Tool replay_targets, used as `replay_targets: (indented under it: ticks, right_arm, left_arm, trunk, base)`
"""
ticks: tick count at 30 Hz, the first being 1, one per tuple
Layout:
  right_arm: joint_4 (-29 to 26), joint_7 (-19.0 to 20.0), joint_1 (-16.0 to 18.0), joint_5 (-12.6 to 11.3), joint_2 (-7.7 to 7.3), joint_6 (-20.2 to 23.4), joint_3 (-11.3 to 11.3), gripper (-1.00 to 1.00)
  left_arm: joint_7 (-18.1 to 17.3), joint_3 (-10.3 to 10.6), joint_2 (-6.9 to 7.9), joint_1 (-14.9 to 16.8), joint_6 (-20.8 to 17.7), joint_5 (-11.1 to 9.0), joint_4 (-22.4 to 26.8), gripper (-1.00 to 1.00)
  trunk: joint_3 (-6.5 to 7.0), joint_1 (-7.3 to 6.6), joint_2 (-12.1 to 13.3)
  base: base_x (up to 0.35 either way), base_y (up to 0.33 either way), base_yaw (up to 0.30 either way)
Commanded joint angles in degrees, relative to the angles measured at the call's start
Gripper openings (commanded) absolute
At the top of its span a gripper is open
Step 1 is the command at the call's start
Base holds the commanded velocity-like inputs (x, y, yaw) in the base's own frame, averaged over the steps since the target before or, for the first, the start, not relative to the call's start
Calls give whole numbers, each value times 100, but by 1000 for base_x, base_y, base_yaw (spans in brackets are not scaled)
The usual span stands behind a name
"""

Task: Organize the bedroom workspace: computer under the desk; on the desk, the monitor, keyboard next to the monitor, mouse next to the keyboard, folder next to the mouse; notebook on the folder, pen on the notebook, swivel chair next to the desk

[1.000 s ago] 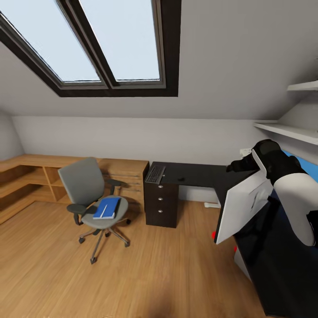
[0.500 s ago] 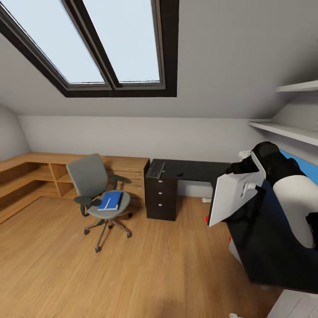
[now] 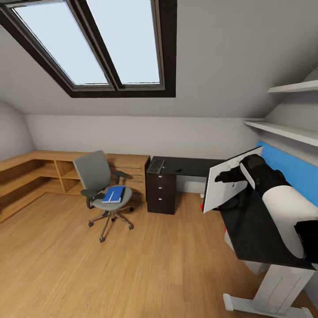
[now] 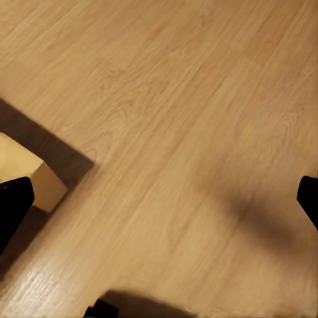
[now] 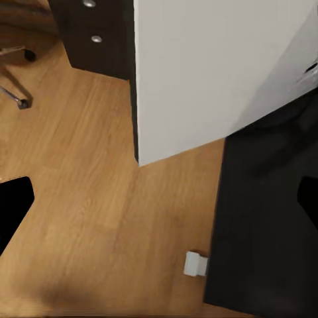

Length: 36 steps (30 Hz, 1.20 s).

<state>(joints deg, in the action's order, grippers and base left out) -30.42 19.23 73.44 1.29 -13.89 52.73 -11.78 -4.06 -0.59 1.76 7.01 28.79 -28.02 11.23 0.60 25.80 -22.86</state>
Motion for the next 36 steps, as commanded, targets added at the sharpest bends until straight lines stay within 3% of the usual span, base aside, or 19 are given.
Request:
replay_targets:
  ticks: [1,7,11,16,24,30,36]
  right_arm:
    - [9,22,-51,11,2,-69,-35,100]
    - [483,16,-301,-59,36,-852,-35,100]
    - [962,18,-338,-325,118,-1160,-33,100]
    - [1570,26,-356,-874,279,-1782,-31,100]
    - [2245,41,-400,-1598,469,-2152,-33,100]
    - [2660,16,-563,-1784,757,-2718,-31,100]
    - [3063,-88,-842,-1824,1167,-3589,-27,100]
  left_arm:
    - [-42,-5,-2,2,12,-46,-6,100]
    - [-42,-3,-30,2,14,-46,-6,100]
    - [-42,-3,-108,2,26,-21,-6,100]
    - [-42,-2,-168,2,36,63,-11,100]
    - [-42,-6,-182,2,42,95,-15,100]
    - [-42,-10,-184,2,46,102,-15,100]
    - [-42,-7,-185,2,47,103,-15,100]
  trunk:
    - [-2,-1,-6]
    - [-2,-1,-6]
    - [-2,-1,-6]
    - [-2,-1,-6]
    - [-2,-1,-6]
    - [-2,-1,-6]
    - [-2,-1,-6]
  base:
    - [-331,0,0]
    - [-331,0,0]
    - [-331,0,0]
    - [-327,0,0]
    - [-235,0,0]
    - [-72,0,0]
    - [-13,0,0]
